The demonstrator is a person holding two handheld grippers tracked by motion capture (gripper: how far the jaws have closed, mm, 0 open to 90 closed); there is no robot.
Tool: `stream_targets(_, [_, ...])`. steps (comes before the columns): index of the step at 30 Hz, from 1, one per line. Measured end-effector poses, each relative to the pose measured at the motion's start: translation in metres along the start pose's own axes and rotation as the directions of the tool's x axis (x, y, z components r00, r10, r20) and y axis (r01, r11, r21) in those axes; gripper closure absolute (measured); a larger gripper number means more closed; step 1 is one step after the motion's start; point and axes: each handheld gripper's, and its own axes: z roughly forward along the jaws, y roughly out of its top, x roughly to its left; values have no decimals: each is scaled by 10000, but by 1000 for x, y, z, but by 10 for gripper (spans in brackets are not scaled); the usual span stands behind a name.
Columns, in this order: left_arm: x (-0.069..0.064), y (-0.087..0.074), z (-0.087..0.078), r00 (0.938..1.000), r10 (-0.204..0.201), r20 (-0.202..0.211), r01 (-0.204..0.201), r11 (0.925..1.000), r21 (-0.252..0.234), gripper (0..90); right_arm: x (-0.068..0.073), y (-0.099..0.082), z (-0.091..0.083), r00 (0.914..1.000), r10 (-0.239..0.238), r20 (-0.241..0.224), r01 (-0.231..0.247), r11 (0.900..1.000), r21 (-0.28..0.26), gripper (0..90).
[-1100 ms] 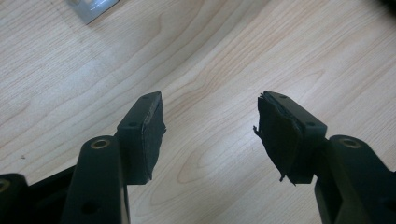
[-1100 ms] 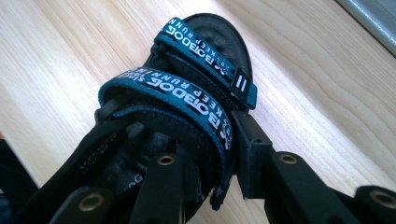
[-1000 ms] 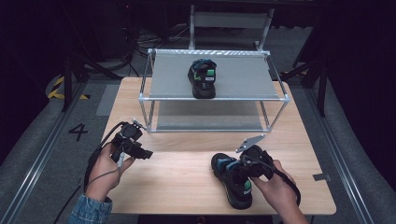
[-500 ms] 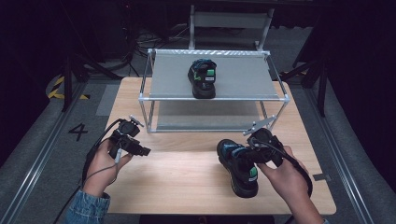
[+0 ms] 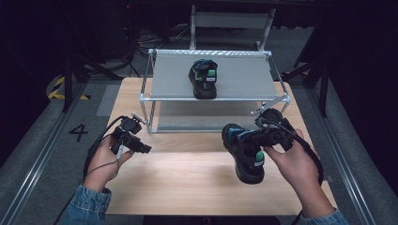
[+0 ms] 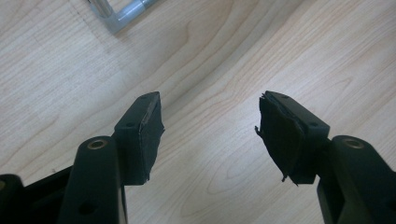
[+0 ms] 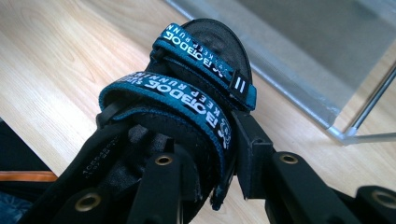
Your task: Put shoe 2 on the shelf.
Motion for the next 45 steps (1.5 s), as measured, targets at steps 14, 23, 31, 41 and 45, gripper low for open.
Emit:
stream_targets(14, [9,5,4,9995,-199,258,199,9998,-3,384,-13,25,-22,9996,280,81,-278,9994,-216,731])
stream_targets(23, [12,1,3,9990,-320,301,320,9995,18,362,-23,44,-36,9993,373,45,-372,9989,-277,731])
stream_targets(31, [11,-4,3,9995,-324,59,323,9995,57,287,-32,63,-48,9991,427,7,-427,9985,-345,731])
stream_targets(41, [8,-11,-2,9989,62,-456,-59,10000,73,234,-53,89,-49,9980,608,147,-602,9973,-430,732])
stream_targets(45, [6,-13,-1,9988,1,-486,6,9999,132,218,-60,98,-46,9973,693,244,-682,9968,-425,732])
